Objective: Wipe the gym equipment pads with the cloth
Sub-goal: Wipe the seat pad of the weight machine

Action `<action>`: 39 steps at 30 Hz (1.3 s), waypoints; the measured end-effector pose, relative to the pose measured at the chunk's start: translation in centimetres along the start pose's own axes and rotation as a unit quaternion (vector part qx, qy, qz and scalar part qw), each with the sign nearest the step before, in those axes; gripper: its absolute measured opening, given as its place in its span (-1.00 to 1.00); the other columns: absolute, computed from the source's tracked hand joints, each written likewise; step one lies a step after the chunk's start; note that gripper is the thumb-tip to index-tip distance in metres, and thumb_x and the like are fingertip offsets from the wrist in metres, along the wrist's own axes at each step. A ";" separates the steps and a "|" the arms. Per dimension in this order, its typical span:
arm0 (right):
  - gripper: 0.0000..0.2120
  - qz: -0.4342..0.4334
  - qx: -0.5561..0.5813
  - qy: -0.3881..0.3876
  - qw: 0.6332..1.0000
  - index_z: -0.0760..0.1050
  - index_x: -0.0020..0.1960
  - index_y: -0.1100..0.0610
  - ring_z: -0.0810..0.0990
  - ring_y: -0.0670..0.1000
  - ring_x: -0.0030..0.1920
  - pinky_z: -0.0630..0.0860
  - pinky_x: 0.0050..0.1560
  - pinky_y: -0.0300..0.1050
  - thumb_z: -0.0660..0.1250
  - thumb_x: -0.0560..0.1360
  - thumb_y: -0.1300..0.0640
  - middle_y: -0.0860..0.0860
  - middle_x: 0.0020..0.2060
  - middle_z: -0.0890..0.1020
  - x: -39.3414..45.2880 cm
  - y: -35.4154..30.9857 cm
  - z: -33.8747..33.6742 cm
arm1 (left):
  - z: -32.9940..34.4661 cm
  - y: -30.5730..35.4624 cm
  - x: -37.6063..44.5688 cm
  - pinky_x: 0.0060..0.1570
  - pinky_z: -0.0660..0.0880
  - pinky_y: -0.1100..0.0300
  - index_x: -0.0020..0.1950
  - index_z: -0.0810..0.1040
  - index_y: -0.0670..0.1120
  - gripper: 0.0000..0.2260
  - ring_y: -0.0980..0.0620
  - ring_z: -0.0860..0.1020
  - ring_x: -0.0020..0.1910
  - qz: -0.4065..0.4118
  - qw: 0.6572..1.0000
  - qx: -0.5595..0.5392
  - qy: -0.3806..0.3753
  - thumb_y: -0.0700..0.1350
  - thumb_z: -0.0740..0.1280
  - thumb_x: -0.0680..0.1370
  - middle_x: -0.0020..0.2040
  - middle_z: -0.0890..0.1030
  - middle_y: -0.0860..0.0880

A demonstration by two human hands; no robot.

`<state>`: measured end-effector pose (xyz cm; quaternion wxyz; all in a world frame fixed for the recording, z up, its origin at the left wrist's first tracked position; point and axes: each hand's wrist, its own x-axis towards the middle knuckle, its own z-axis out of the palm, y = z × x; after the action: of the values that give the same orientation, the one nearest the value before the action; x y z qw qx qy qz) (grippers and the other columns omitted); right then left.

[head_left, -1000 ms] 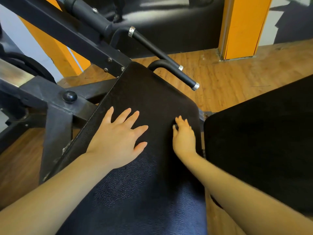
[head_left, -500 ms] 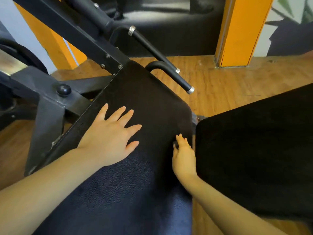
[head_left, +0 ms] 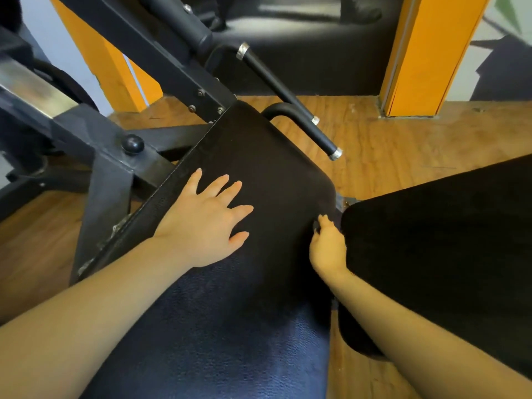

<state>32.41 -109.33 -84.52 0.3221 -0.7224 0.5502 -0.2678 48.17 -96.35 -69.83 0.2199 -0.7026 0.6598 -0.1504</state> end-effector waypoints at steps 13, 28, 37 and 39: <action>-0.67 0.054 0.017 0.047 0.997 0.37 0.37 0.26 0.44 0.20 0.30 0.34 0.25 -0.01 0.05 0.65 0.25 0.21 0.30 0.48 5.7 -0.8 0.8 | 0.1 0.2 -0.2 0.47 -0.07 -0.28 0.54 0.15 0.19 -0.47 -0.12 -0.02 0.57 0.006 1.000 0.003 0.025 0.29 -0.04 0.59 0.59 0.05 -0.08; -0.69 0.009 0.023 0.022 0.999 0.37 0.31 0.34 0.46 0.24 0.27 0.33 0.24 -0.01 0.08 0.61 0.30 0.27 0.25 0.49 -0.1 -0.8 0.5 | -0.1 0.2 0.0 0.47 -0.10 -0.27 0.54 0.12 0.19 -0.49 -0.10 -0.08 0.57 -0.002 1.000 -0.001 -0.006 0.27 -0.04 0.61 0.60 0.00 -0.06; -0.44 -0.212 0.141 -0.066 0.965 0.16 0.50 -0.09 0.13 -0.29 0.45 0.26 0.45 -0.02 0.18 0.58 0.28 -0.17 0.49 0.20 -16.9 1.5 1.1 | -0.7 -0.2 -1.9 0.46 -0.16 -0.30 0.54 0.06 0.26 -0.54 -0.07 -0.12 0.57 -0.028 0.999 0.001 -0.031 0.24 -0.07 0.63 0.60 -0.02 0.02; -0.45 -0.250 0.177 -0.013 0.952 0.23 0.49 0.07 0.15 -0.14 0.47 0.27 0.43 0.14 0.20 0.53 0.30 0.06 0.47 0.30 -14.4 -1.2 1.7 | -0.3 -0.1 -2.8 0.45 -0.13 -0.32 0.53 0.10 0.26 -0.55 -0.07 -0.10 0.57 -0.040 0.999 -0.002 -0.005 0.22 -0.06 0.63 0.60 0.00 0.02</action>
<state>30.79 -94.85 -85.13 0.3751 -0.7715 0.2913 -0.4233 47.86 -93.58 -69.27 0.2156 -0.7297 0.6304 -0.1537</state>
